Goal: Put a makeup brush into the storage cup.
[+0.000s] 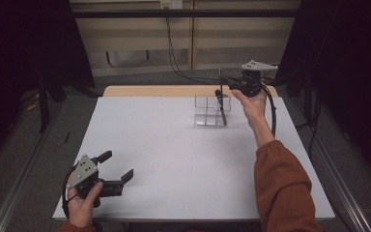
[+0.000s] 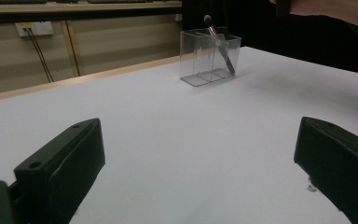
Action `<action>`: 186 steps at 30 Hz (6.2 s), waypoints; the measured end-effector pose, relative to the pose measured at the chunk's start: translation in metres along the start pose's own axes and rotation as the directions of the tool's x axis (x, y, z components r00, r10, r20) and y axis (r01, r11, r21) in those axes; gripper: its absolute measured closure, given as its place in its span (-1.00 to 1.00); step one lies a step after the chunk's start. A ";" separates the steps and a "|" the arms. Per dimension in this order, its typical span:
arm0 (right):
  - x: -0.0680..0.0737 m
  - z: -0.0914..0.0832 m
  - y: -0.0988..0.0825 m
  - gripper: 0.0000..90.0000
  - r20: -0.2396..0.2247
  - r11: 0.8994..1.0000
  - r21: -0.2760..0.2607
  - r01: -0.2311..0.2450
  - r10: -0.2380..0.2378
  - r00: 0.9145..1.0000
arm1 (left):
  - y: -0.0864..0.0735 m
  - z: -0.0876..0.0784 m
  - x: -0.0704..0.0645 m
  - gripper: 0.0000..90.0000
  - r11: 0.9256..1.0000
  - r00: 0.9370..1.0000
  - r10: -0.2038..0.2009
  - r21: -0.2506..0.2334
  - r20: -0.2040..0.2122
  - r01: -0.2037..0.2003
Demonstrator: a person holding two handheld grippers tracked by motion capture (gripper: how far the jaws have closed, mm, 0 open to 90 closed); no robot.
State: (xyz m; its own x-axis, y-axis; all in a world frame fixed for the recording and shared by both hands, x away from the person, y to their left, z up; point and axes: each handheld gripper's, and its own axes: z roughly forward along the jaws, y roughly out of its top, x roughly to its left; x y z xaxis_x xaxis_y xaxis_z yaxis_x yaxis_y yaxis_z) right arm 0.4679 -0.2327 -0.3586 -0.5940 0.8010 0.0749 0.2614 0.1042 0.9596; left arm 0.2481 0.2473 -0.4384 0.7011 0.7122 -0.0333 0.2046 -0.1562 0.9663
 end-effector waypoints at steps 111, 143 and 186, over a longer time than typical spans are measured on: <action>0.004 -0.003 -0.049 -0.95 0.034 0.996 0.055 -0.070 0.069 0.997 | 0.000 0.005 0.005 -0.96 1.000 1.000 -0.009 -0.003 -0.007 0.009; 0.030 -0.049 -0.065 -0.96 0.066 0.998 -0.024 -0.054 0.055 0.996 | 0.001 0.002 0.002 -0.96 1.000 1.000 -0.007 0.002 -0.008 0.007; 0.067 -0.149 -0.113 -1.00 0.156 0.999 -0.037 -0.003 0.008 0.988 | 0.001 0.000 0.000 -0.96 1.000 1.000 0.001 0.000 -0.018 -0.001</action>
State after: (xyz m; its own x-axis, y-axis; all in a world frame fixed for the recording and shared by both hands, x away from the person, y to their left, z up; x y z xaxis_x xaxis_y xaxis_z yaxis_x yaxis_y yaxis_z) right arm 0.2853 -0.2786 -0.4215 -0.4659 0.8840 0.0396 0.2345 0.0802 0.9688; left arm 0.2488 0.2472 -0.4378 0.6887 0.7245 -0.0279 0.2044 -0.1571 0.9662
